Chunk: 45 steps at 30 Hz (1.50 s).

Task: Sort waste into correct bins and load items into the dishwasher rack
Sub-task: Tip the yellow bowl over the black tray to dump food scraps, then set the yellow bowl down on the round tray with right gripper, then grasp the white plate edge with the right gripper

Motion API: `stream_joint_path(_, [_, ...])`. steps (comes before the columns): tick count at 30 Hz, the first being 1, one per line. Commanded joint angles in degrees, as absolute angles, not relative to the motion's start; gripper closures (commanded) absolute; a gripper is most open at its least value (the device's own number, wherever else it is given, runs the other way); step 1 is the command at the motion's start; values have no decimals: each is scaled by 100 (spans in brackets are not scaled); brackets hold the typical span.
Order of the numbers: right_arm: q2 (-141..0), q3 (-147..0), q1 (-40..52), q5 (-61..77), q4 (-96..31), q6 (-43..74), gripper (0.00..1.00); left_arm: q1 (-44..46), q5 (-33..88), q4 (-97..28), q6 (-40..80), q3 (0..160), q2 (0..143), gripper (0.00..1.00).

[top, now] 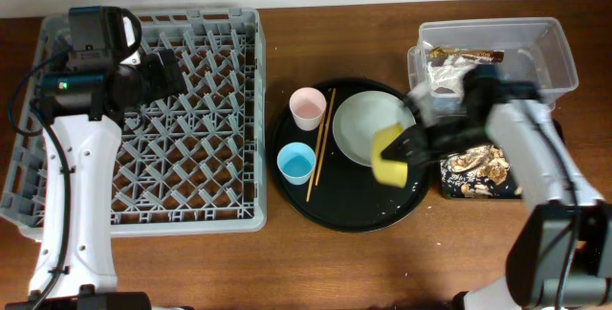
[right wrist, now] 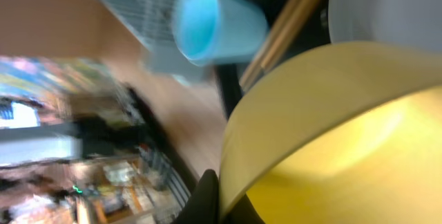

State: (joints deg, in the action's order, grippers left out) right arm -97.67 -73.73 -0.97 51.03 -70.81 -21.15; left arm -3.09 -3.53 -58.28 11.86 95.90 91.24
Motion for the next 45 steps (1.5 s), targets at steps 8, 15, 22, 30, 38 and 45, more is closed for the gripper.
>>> stream_joint_path(8, [-9690,-7288,2351,648,-6536,1898,96,-327,-414,-5824,1260,9657,9113,1])
stream_joint_path(15, [-9852,-7015,2362,805,-6101,1894,96,-327,-414,-5824,1258,9657,9113,0])
stream_joint_path(22, [-9885,-7011,2366,1900,-6123,1374,54,-327,-414,-5824,1260,9657,9113,0])
stream_joint_path(30, [-9872,-8952,1831,1050,-6381,1778,57,-327,-414,-5824,1258,9657,9113,0])
stream_joint_path(38, [-10978,-8980,1382,-40,-6239,2335,72,-327,-414,-5824,1258,9657,9113,0])
stream_joint_path(45, [-11332,-8980,1916,661,-5509,1184,54,-327,-414,-5824,1260,9657,9113,0])
